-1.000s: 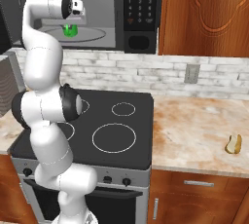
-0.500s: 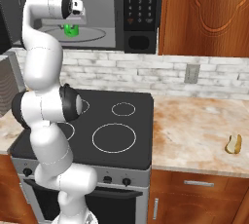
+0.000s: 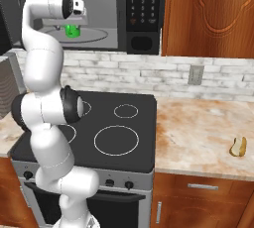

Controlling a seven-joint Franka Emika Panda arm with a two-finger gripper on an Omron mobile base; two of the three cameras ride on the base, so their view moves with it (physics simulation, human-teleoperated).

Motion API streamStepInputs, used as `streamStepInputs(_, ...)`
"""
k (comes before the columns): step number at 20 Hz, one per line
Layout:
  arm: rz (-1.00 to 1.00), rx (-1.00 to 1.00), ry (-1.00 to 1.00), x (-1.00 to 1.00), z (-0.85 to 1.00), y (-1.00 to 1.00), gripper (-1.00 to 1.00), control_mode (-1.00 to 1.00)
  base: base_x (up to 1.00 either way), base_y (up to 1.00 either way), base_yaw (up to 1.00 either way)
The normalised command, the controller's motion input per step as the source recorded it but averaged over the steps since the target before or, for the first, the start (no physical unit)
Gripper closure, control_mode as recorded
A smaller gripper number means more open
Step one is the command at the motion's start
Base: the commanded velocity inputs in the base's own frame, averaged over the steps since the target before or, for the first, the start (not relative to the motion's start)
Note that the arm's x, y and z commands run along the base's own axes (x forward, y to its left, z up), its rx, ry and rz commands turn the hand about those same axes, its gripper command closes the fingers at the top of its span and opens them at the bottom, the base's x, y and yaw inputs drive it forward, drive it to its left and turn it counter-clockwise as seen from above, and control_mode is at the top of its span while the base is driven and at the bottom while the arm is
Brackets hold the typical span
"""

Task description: Pick the mug from the counter and place it inside the microwave. Then close the microwave.

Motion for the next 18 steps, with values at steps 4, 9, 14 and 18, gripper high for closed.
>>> streamStepInputs(4, 0.00, 0.00, -0.01, -0.64, 0.00, -0.02, -1.00, -1.00, 0.00, 0.00, 0.00)
streamStepInputs(9, 0.00, 0.00, -0.04, -0.76, -0.01, -0.01, -1.00, -1.00, 0.00, 0.00, 0.00)
streamStepInputs(14, 0.00, 0.00, -0.09, -0.63, -0.20, -0.06, -1.00, -1.00, 0.00, 0.00, 0.00)
streamStepInputs(18, 0.00, 0.00, -0.11, -0.57, -0.24, -0.09, -1.00, -1.00, 0.00, 0.00, 0.00)
